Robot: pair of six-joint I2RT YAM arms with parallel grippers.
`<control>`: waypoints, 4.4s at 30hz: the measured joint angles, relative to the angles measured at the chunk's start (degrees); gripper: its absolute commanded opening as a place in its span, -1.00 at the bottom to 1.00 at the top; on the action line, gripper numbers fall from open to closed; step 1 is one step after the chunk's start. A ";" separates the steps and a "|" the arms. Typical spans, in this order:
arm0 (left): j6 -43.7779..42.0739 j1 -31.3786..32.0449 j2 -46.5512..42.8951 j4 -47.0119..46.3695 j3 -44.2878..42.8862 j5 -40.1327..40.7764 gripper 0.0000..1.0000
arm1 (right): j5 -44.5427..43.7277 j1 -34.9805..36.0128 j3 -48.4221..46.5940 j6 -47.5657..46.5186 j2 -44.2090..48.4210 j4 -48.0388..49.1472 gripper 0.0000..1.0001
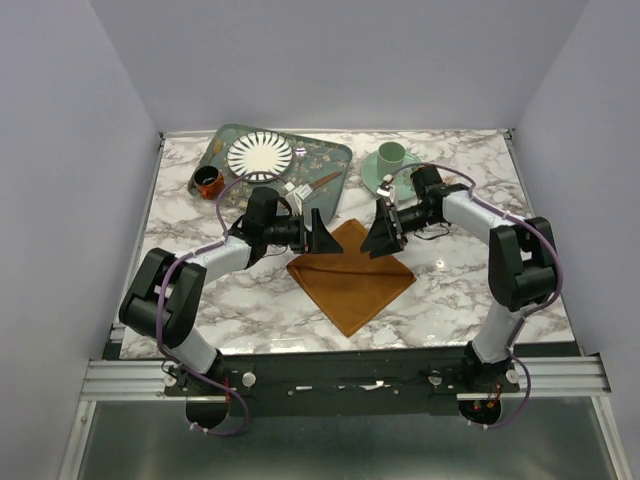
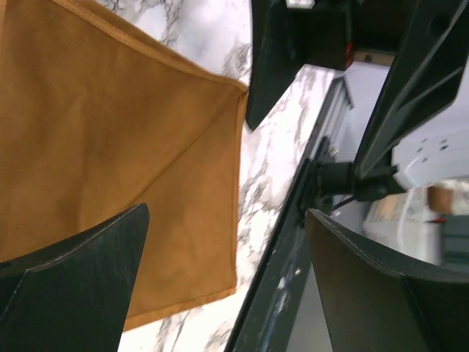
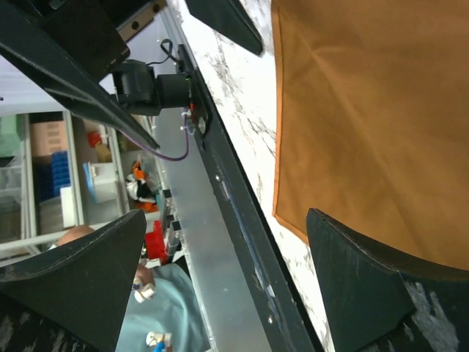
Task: Fold the napkin into a case and place the utensils inside
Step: Smooth out the upper triangle-folded napkin at the center of the board, then rotate the upper triangle-folded napkin at the center of the board.
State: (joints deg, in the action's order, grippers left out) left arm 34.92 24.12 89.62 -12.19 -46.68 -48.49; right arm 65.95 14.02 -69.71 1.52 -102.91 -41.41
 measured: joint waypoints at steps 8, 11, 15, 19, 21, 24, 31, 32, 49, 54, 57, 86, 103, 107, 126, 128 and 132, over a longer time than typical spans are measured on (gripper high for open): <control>12.37 0.00 6.73 -12.41 2.60 -1.38 0.97 | 1.79 4.22 -0.02 7.58 -7.74 8.72 0.97; 14.01 0.00 7.74 -13.84 3.13 -1.75 0.97 | 2.25 4.42 0.15 9.05 -9.66 10.36 0.97; 15.52 0.00 7.78 -15.58 4.63 -2.34 0.97 | 2.86 4.42 1.27 10.03 -10.67 11.82 0.96; 15.69 -0.02 8.11 -15.82 6.29 -2.49 0.97 | 3.17 4.42 1.68 10.23 -12.26 12.09 0.96; 15.69 -0.11 8.94 -16.06 6.40 -2.56 0.97 | 3.26 4.42 1.70 10.21 -13.20 12.28 0.96; 15.50 -0.55 11.19 -16.46 6.40 -2.56 0.96 | 3.41 4.39 1.75 10.01 -14.51 12.41 0.95; 15.61 -3.15 15.76 -17.57 6.40 -4.04 0.82 | 5.60 2.73 1.84 8.48 -17.33 12.96 0.93; 15.58 -3.39 16.02 -17.94 6.43 -4.37 0.81 | 6.08 2.32 1.95 8.09 -17.59 13.14 0.93; 15.43 -7.17 18.40 -22.34 8.11 -8.94 0.65 | 10.71 -4.15 4.63 -3.21 -18.01 5.86 0.92; 15.23 -7.30 18.40 -22.38 8.24 -8.94 0.63 | 9.62 -5.14 5.31 -5.75 -17.31 3.41 0.92; 14.97 -7.30 18.23 -22.34 8.31 -8.94 0.68 | 7.74 -5.14 5.88 -7.13 -16.33 1.66 0.93; 10.64 0.50 18.29 -15.32 1.97 -2.60 0.74 | -2.73 -5.62 8.37 -1.62 -11.67 -1.01 0.81; 7.08 -6.34 17.18 -17.59 6.56 -9.25 0.42 | -3.37 -5.84 7.67 -3.19 -12.26 -2.56 0.67; 5.66 -4.28 13.66 -14.23 7.41 -9.11 0.04 | -5.57 -5.35 5.84 -4.98 -12.11 -5.16 0.54; -37.48 -1.01 4.20 27.89 -8.15 21.38 -0.34 | -27.67 -4.96 0.24 -10.88 0.00 -10.86 0.32; -39.26 0.24 4.92 29.31 -8.11 23.23 -0.34 | -29.79 -4.96 -0.07 -10.88 -0.63 -10.95 0.32; -42.36 3.06 5.81 31.82 -7.85 25.44 -0.34 | -32.33 -4.96 -1.49 -10.93 -2.78 -11.15 0.34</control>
State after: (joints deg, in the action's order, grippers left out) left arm -7.44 27.18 95.44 19.64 -54.52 -23.05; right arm 33.63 9.06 -71.20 -9.41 -105.69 -52.56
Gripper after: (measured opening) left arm 0.329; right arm 0.663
